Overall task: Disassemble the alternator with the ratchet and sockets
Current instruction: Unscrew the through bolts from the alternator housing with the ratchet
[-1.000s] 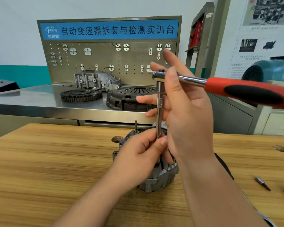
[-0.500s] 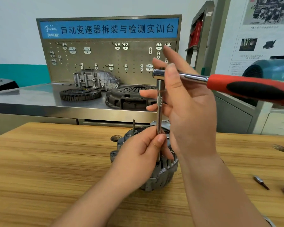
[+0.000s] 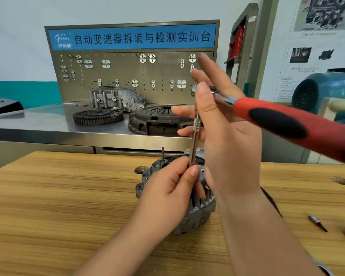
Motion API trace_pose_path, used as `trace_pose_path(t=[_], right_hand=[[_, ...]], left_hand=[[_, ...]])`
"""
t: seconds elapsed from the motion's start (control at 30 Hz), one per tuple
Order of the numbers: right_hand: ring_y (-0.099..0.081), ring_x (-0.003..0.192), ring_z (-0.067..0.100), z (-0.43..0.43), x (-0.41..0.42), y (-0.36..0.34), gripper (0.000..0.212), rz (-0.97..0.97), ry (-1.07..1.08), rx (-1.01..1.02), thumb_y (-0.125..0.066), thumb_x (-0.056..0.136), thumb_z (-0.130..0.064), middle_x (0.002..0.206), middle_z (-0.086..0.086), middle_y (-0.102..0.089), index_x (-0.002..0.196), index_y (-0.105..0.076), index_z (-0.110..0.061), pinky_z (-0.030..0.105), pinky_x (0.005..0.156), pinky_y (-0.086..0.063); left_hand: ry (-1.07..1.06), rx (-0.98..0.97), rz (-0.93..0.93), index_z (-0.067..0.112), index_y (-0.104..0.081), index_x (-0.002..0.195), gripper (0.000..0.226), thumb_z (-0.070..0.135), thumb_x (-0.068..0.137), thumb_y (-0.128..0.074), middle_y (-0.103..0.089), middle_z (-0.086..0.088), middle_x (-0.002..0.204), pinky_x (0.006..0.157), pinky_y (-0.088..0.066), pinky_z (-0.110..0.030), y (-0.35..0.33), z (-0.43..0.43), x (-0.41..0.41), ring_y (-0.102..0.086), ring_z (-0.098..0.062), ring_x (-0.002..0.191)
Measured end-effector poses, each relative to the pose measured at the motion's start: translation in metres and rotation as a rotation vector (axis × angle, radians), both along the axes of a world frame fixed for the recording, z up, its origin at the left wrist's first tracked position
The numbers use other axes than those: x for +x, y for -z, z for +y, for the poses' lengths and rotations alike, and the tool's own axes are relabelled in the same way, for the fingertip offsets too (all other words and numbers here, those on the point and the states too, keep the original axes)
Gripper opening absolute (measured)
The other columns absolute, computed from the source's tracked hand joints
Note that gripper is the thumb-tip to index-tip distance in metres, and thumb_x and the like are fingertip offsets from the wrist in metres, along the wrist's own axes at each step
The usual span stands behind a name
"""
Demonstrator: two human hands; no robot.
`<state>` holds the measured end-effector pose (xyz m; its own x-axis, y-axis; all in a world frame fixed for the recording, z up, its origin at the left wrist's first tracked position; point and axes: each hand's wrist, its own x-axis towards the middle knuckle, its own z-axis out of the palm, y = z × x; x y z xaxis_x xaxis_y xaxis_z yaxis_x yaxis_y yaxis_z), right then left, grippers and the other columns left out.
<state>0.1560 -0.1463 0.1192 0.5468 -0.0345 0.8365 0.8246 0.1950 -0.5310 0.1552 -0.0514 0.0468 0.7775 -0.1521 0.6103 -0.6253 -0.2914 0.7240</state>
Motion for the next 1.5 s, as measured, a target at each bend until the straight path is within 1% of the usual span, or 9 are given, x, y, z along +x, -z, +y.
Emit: trace_pose_path(t=[0.2, 0.3, 0.4, 0.53, 0.67, 0.83, 1.1, 1.3, 1.5], right_hand=[[-0.072, 0.065, 0.02, 0.0023, 0.0027, 0.0011, 0.036, 0.266, -0.311, 0.158, -0.043, 0.093, -0.047, 0.114, 0.001, -0.071, 0.122, -0.056, -0.03, 0.023, 0.052, -0.054], [-0.07, 0.06, 0.019, 0.0036, 0.0042, 0.0024, 0.04, 0.337, -0.315, 0.156, -0.035, 0.098, -0.048, 0.102, 0.005, -0.075, 0.121, -0.058, -0.024, 0.024, 0.05, -0.054], [-0.071, 0.071, 0.017, 0.0067, 0.0032, 0.0046, 0.026, 0.241, -0.19, 0.122, -0.048, 0.094, -0.041, 0.093, -0.006, -0.072, 0.113, -0.064, -0.034, 0.021, 0.052, -0.052], [-0.07, 0.083, 0.013, 0.0077, 0.0003, 0.0022, 0.029, 0.07, -0.118, 0.041, -0.058, 0.092, -0.028, 0.116, -0.011, -0.066, 0.116, -0.062, -0.044, 0.019, 0.059, -0.052], [-0.071, 0.073, 0.012, 0.0075, 0.0, 0.0005, 0.033, 0.169, -0.229, 0.084, -0.049, 0.093, -0.034, 0.122, 0.005, -0.066, 0.122, -0.061, -0.028, 0.019, 0.055, -0.053], [-0.069, 0.065, 0.017, 0.0036, 0.0006, 0.0026, 0.032, 0.282, -0.315, 0.214, -0.04, 0.097, -0.04, 0.1, 0.004, -0.074, 0.119, -0.059, -0.027, 0.023, 0.053, -0.053], [-0.068, 0.099, 0.015, 0.0075, -0.0023, 0.001, 0.027, 0.059, -0.148, 0.069, -0.052, 0.093, -0.025, 0.128, -0.002, -0.063, 0.117, -0.06, -0.036, 0.022, 0.065, -0.053], [-0.071, 0.081, 0.022, 0.004, 0.0014, 0.0006, 0.048, 0.316, -0.389, 0.122, -0.03, 0.096, -0.049, 0.101, 0.007, -0.074, 0.128, -0.054, -0.022, 0.025, 0.059, -0.055], [-0.064, 0.084, 0.015, 0.0068, 0.0003, 0.0018, 0.029, 0.172, -0.211, 0.117, -0.052, 0.092, -0.036, 0.097, 0.0, -0.067, 0.118, -0.064, -0.035, 0.023, 0.061, -0.053]], left_hand=[[0.138, -0.091, 0.067, 0.012, -0.062, 0.092, 0.045, 0.051, 0.087, -0.04, -0.07, -0.002, 0.083, 0.073, -0.05, -0.056, 0.0004, 0.0032, -0.0025, -0.059, -0.041, 0.08], [0.101, -0.016, 0.027, 0.02, -0.061, 0.098, 0.038, 0.05, 0.088, -0.038, -0.07, 0.002, 0.089, 0.081, -0.051, -0.042, 0.0013, 0.0015, -0.0014, -0.064, -0.02, 0.085], [0.043, 0.001, 0.005, 0.027, -0.06, 0.094, 0.023, 0.039, 0.091, -0.04, -0.066, 0.013, 0.075, 0.063, -0.047, -0.019, 0.0021, 0.0001, 0.0006, -0.058, -0.002, 0.068], [0.034, -0.038, 0.02, 0.03, -0.06, 0.082, 0.021, 0.034, 0.089, -0.041, -0.063, 0.008, 0.067, 0.057, -0.043, -0.026, 0.0017, -0.0036, 0.0, -0.053, -0.009, 0.06], [0.036, -0.042, -0.008, 0.025, -0.06, 0.079, 0.019, 0.031, 0.089, -0.045, -0.061, 0.013, 0.061, 0.052, -0.04, -0.015, 0.0007, -0.0021, 0.0008, -0.05, -0.001, 0.054], [0.148, -0.054, 0.045, 0.014, -0.058, 0.08, 0.039, 0.048, 0.09, -0.042, -0.064, 0.001, 0.065, 0.066, -0.048, -0.053, -0.0006, 0.0038, -0.0007, -0.058, -0.033, 0.065], [0.056, -0.044, 0.035, 0.019, -0.058, 0.076, 0.029, 0.037, 0.09, -0.041, -0.064, 0.004, 0.06, 0.057, -0.046, -0.04, -0.0018, 0.0019, 0.0001, -0.059, -0.031, 0.06], [0.132, -0.031, 0.017, 0.018, -0.06, 0.091, 0.04, 0.051, 0.089, -0.037, -0.067, 0.007, 0.075, 0.066, -0.05, -0.033, -0.0007, 0.0048, -0.0012, -0.058, -0.02, 0.068], [0.068, -0.009, -0.01, 0.012, -0.061, 0.087, 0.03, 0.033, 0.091, -0.04, -0.062, 0.015, 0.065, 0.053, -0.039, -0.014, -0.0007, 0.0016, 0.0002, -0.049, -0.01, 0.055]])
